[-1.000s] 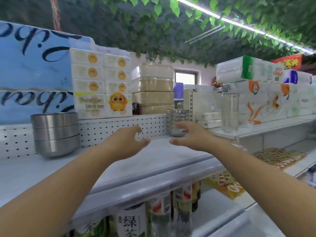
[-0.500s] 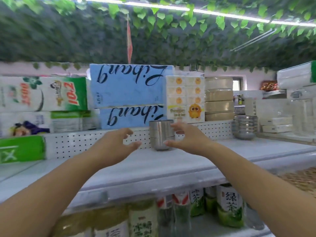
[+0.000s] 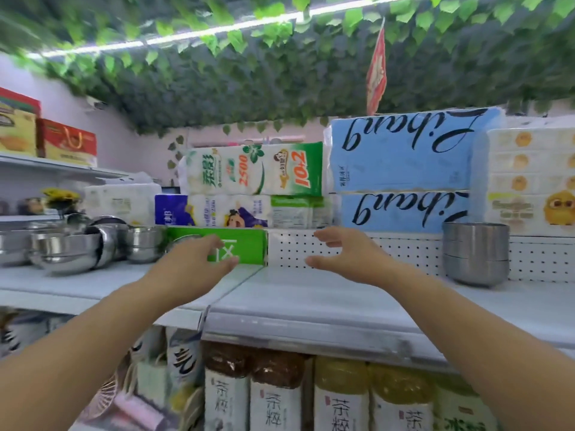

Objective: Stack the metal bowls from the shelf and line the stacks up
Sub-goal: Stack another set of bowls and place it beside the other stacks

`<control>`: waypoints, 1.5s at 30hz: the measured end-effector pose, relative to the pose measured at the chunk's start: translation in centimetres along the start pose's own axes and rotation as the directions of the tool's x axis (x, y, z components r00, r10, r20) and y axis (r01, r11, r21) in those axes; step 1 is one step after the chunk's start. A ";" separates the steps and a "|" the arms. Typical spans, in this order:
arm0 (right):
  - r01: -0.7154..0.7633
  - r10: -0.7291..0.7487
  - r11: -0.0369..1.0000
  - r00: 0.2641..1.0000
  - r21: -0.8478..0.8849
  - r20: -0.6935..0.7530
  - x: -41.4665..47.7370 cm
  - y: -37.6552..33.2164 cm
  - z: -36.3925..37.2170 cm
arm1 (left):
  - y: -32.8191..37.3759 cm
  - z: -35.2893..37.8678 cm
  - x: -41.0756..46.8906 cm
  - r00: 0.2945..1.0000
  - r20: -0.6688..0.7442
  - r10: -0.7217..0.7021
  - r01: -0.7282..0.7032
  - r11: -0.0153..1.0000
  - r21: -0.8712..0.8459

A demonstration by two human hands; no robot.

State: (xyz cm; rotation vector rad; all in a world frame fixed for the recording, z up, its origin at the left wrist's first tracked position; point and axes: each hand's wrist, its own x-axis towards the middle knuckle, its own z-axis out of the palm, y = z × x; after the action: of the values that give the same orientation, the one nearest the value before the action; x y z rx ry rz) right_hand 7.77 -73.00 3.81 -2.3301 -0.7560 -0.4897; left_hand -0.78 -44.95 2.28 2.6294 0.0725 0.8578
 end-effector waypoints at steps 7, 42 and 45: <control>0.143 -0.144 0.990 0.976 0.022 0.161 7.7 -4.3 8.4 | -8.9 -2.8 0.2 0.985 -0.116 -0.124 0.135 0.986 0.093; -0.185 0.212 0.969 0.963 -0.164 0.168 30.2 -13.8 35.0 | -38.2 -5.2 18.4 0.946 -0.323 -0.007 0.095 0.961 0.260; -0.202 0.215 0.971 0.972 -0.131 0.092 30.5 -13.8 36.1 | -38.4 -4.7 20.1 0.983 -0.179 0.033 0.054 0.885 0.462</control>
State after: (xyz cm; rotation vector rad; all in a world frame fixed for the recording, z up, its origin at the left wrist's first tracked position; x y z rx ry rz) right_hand 27.77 -28.26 -0.72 -2.5299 -0.5320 -0.3292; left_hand 15.37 -4.45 3.10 2.9721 0.3879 1.2047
